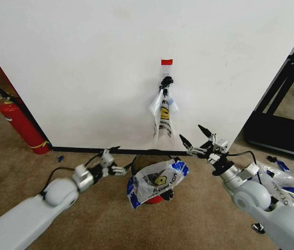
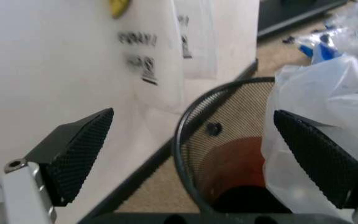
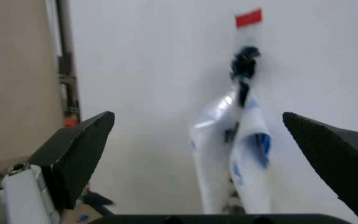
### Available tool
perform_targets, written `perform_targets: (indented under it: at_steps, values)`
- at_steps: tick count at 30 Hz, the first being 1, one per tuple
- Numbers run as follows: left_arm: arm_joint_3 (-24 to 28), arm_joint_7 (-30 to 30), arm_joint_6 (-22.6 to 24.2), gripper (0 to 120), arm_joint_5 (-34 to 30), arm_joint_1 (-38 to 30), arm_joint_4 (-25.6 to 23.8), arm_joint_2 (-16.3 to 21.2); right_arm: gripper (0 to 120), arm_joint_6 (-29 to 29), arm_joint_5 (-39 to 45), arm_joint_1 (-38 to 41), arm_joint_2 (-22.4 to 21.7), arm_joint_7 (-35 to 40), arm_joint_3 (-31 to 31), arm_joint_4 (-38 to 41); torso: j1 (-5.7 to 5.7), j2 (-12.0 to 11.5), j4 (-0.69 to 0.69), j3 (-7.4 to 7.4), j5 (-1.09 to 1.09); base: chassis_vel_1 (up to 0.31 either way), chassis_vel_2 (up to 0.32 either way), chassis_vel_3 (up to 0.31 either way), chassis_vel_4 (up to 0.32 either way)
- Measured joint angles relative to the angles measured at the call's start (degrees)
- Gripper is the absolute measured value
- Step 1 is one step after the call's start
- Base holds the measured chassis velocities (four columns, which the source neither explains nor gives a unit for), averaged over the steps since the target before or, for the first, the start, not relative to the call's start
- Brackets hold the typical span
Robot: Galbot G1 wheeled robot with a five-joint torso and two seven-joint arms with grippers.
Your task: Pick up the garbage bag from the wall and place it over the trash bin.
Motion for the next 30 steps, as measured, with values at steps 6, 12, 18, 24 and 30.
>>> perform_targets:
  at_steps: [6,12,18,24,30]
  values:
    - [6.4,2.7,6.9,100,-2.2,-8.5,3.6,-2.9,100,1.8,4.2,-5.9,2.3,-22.4,12.0,-1.0,0.0,0.0,0.05,-0.01,0.0,0.0,0.0,0.0,0.0]
    - [8.5,5.4,9.7,100,-2.6,-13.3,8.0,-6.0,100,0.6,5.3,-13.0,4.9,-35.6,21.5,-1.3,0.0,0.0,0.02,-0.02,-0.04,0.0,0.0,0.0,0.0]
    - [11.4,4.0,15.2,100,-1.8,-17.8,15.3,-9.9,100,2.1,-0.3,-19.7,9.1,-40.7,27.8,-1.1,0.0,0.0,0.01,-0.02,-0.01,0.0,0.0,0.0,0.0]
    - [12.4,3.0,22.2,100,-1.1,-19.3,16.5,-11.3,100,3.4,-3.0,-21.3,10.0,-41.2,28.5,-0.9,-0.01,0.0,0.03,-0.01,-0.03,0.0,0.0,0.0,0.0]
    - [13.0,3.0,30.0,100,-1.2,-20.6,15.6,-12.1,100,3.6,-4.2,-21.1,10.4,-41.1,27.8,-0.9,-0.01,0.0,0.03,-0.01,-0.03,0.0,0.0,0.0,0.0]
